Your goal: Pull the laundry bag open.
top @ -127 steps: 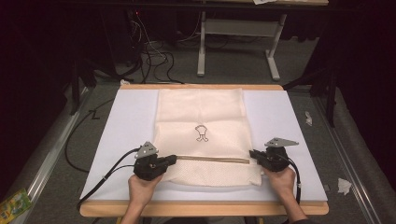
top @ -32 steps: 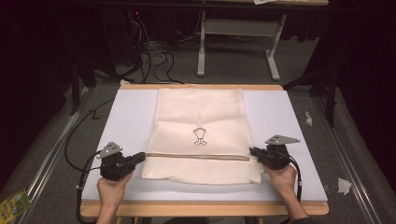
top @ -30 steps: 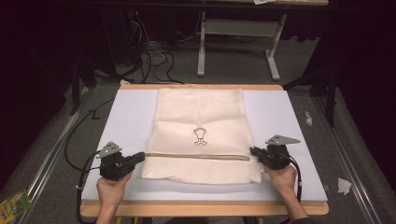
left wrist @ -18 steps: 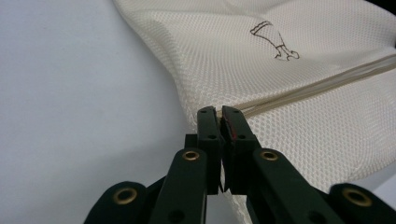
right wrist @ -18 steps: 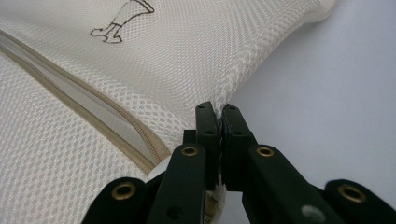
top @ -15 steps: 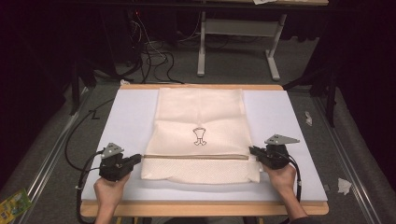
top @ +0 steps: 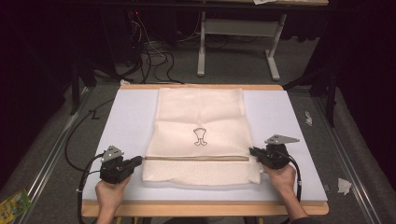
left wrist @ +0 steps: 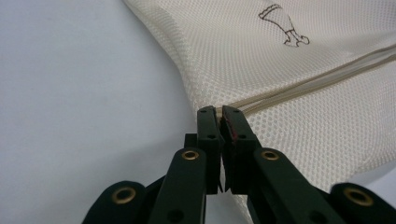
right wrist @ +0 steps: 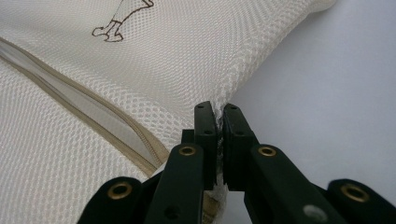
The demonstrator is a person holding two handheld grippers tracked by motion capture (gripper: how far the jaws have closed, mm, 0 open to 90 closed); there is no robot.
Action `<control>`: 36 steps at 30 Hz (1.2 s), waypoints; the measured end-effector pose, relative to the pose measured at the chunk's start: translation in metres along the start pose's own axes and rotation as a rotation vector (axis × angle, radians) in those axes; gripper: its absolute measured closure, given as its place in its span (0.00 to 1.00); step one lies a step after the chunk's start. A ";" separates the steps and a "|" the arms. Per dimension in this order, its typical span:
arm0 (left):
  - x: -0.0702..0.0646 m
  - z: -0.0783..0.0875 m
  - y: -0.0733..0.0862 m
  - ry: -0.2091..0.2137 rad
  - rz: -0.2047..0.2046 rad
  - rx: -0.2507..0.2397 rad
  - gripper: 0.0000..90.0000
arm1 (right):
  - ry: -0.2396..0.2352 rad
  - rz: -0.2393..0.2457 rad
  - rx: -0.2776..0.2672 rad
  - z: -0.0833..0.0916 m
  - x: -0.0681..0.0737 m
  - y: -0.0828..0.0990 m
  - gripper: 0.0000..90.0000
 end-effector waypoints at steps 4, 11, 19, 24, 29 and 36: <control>0.000 -0.003 0.002 -0.005 0.007 0.027 0.96 | -0.002 -0.013 0.016 -0.002 -0.002 0.004 0.96; -0.001 -0.009 0.008 -0.021 -0.015 0.059 0.95 | 0.002 -0.019 0.040 -0.005 -0.002 0.008 0.94; -0.002 -0.012 0.009 -0.043 -0.025 0.055 0.91 | -0.004 -0.002 0.053 -0.005 -0.001 0.010 0.77; -0.006 -0.008 0.006 -0.047 -0.060 0.030 0.80 | 0.006 0.000 0.008 -0.001 -0.002 0.007 0.66; -0.007 -0.004 -0.004 -0.033 -0.047 -0.049 0.69 | 0.031 0.022 -0.027 0.007 -0.001 0.003 0.64; -0.004 0.005 -0.017 -0.042 -0.045 -0.117 0.63 | 0.035 0.004 -0.082 0.015 -0.006 -0.003 0.64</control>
Point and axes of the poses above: each handheld gripper's, and its own axes: z roughly backward along the jaws, y roughly out of its underside, x roughly to its left, the point moved 6 cm from there along -z, roughly forward along the jaws, and after that the axes turned 11 degrees about -x, right-handed, at the moved point
